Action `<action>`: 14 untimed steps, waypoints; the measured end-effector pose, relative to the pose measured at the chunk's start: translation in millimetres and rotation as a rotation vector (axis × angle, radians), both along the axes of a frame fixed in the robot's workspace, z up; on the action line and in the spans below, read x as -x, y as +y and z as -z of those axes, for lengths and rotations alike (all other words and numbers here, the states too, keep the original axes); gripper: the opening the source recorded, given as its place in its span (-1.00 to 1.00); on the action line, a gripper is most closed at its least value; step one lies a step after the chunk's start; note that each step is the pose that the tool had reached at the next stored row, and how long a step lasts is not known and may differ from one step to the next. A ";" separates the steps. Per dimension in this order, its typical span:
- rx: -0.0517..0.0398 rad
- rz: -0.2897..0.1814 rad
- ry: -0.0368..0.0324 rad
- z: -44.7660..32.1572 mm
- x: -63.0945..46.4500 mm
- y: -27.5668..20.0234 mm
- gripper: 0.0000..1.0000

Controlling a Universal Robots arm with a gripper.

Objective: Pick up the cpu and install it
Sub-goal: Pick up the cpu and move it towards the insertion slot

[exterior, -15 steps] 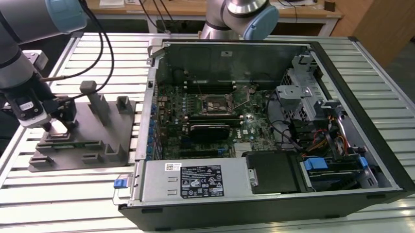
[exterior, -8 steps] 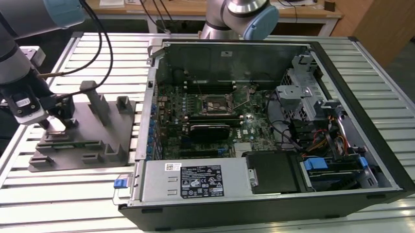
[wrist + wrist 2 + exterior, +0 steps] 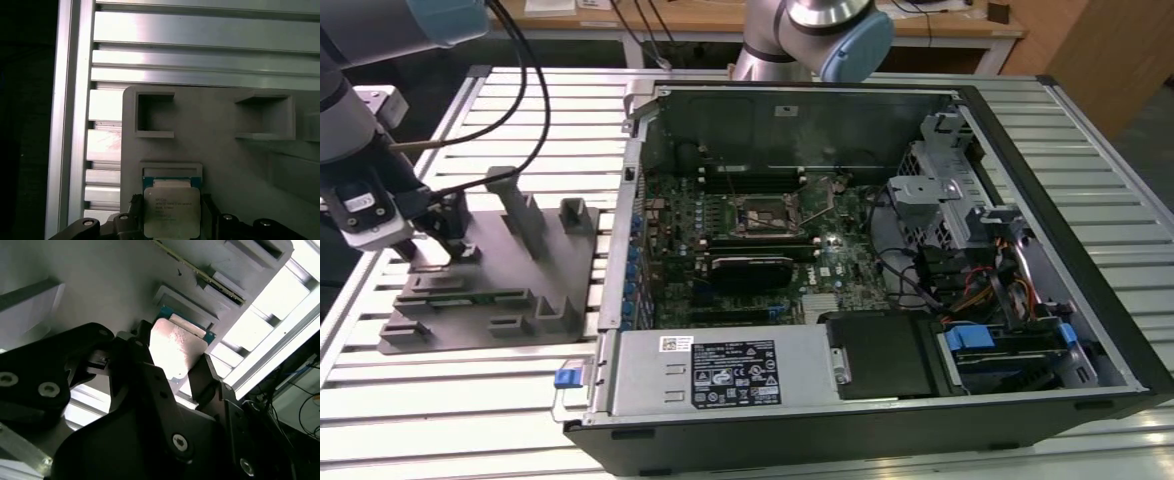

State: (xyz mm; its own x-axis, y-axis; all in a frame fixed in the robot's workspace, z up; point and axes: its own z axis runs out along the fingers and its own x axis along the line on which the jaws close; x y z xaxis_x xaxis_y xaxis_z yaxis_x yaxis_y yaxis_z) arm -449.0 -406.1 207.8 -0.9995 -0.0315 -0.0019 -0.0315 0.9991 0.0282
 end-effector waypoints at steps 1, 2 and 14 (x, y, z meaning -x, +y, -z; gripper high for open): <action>-0.0002 0.000 0.0000 -0.5 0.0 0.0 0.08; -0.0009 0.000 -0.0001 -0.8 0.0 0.0 0.08; -0.0016 0.000 0.0000 -12.0 0.1 0.0 0.08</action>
State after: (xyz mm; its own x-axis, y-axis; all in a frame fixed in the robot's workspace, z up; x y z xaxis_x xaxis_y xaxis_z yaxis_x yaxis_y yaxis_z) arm -449.0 -406.1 219.8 -0.9995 -0.0314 -0.0020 -0.0315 0.9991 0.0298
